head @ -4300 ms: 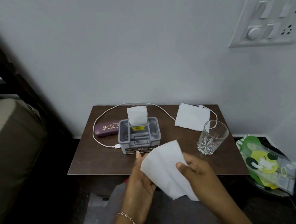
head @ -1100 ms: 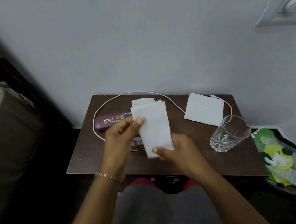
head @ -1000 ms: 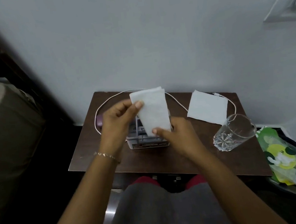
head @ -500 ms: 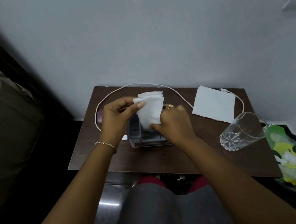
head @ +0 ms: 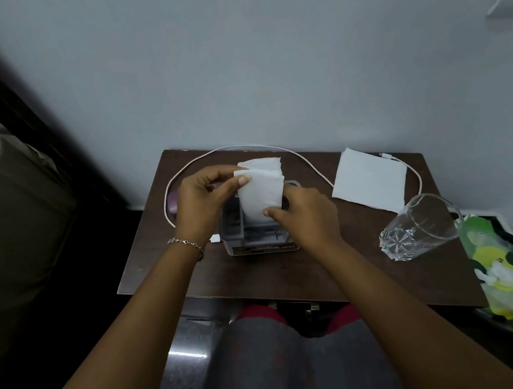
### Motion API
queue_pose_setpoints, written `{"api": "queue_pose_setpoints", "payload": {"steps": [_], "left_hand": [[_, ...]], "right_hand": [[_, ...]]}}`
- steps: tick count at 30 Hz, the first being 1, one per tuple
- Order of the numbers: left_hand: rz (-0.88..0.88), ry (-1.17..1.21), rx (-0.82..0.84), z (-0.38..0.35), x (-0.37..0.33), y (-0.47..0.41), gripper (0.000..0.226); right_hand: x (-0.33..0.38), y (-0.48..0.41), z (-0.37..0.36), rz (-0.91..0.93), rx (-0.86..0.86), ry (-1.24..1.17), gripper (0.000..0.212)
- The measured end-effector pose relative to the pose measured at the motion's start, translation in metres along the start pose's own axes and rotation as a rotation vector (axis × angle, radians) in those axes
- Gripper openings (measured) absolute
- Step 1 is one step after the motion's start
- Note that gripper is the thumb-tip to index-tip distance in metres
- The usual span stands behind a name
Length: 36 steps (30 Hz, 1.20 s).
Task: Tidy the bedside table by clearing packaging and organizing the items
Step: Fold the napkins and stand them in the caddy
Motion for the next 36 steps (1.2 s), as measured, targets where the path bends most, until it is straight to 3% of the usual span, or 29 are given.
{"api": "queue_pose_setpoints", "payload": {"steps": [14,16,20,25,29,31,34,36], "left_hand": [[0.053,-0.165,-0.108,0.004,0.023,0.004,0.012],[0.071,-0.155,-0.179,0.007,0.019,0.012,0.016],[0.056,-0.031,-0.341,0.001,-0.01,0.057,0.011],[0.117,0.036,0.004,-0.075,-0.036,0.096,0.018],[0.235,0.132,0.177,-0.136,-0.038,0.066,0.032],[0.276,0.141,0.136,-0.162,-0.031,0.035,0.036],[0.384,-0.014,0.108,-0.202,-0.004,-0.02,0.044],[0.438,-0.178,0.138,-0.222,0.017,-0.048,0.048]], "right_hand": [[-0.004,-0.005,-0.003,-0.063,-0.011,-0.191,0.033],[-0.005,-0.004,-0.001,-0.091,-0.017,-0.277,0.031],[-0.001,0.016,0.035,-0.17,-0.187,-0.511,0.024],[-0.02,0.053,0.13,-0.21,-0.501,-0.655,0.009],[-0.106,0.055,0.19,-0.254,-0.613,-0.747,0.005],[-0.161,0.051,0.191,-0.38,-0.597,-0.849,0.01],[-0.222,0.038,0.154,-0.558,-0.434,-0.97,0.053],[-0.241,0.03,0.12,-0.616,-0.291,-0.938,0.03]]}}
Point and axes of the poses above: each hand's wrist, its own y-axis away from the middle knuckle, its own z-axis out of the back of the hand, x = y × z, the point moved 3 cm from there along -y, towards the middle knuckle, and after that the axes turned 9 degrees about z, right-handed, at the moved point
